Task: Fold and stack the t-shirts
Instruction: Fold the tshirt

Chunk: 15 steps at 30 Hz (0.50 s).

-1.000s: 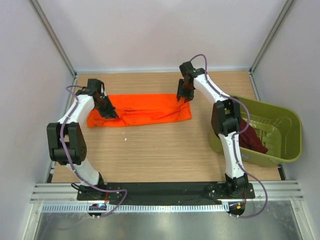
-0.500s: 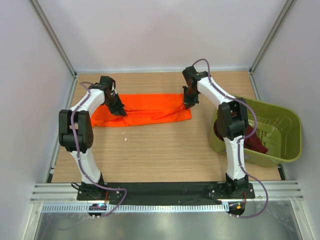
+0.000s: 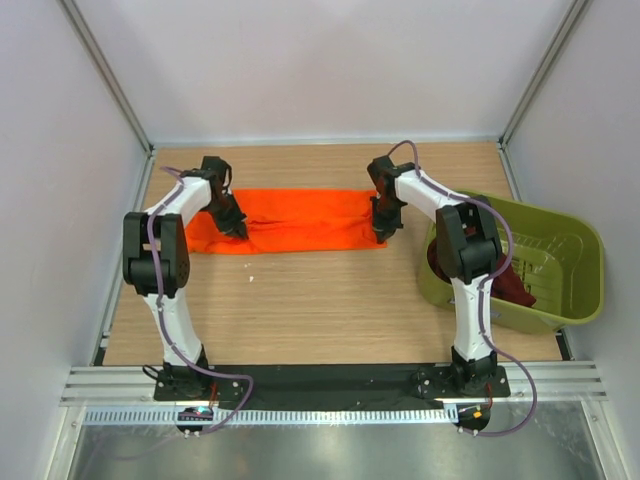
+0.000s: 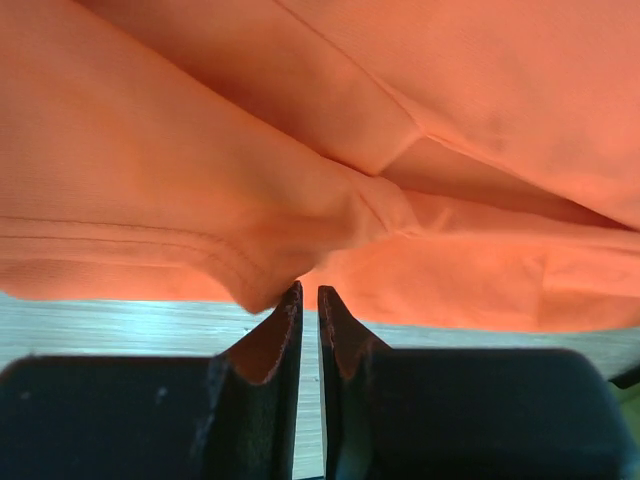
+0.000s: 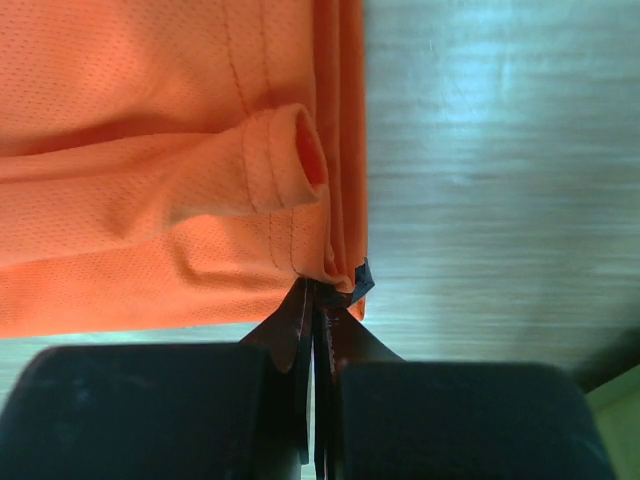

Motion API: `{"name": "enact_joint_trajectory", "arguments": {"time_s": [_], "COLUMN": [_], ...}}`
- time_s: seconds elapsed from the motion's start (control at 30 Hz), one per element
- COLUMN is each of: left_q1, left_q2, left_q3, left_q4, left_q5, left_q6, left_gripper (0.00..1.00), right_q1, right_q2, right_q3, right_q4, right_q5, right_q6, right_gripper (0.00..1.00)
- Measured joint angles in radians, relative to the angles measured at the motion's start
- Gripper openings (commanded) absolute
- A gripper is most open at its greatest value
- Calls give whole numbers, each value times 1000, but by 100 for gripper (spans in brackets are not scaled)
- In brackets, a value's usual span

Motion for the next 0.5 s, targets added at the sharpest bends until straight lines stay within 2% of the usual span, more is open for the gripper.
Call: {"name": "enact_joint_trajectory", "arguments": {"time_s": [0.23, 0.5], "left_q1": [11, 11], "left_q2": [1, 6], "left_q3": [24, 90], "left_q4": [-30, -55], "left_q5": [-34, -53], "left_q6": [12, 39], "left_gripper": [15, 17], "right_q1": [-1, -2], "right_q2": [-61, -65], "right_q3": [-92, -96], "right_q4": [4, -29], "right_q5": [11, -21], "right_q6": [1, 0], "right_gripper": [1, 3]}}
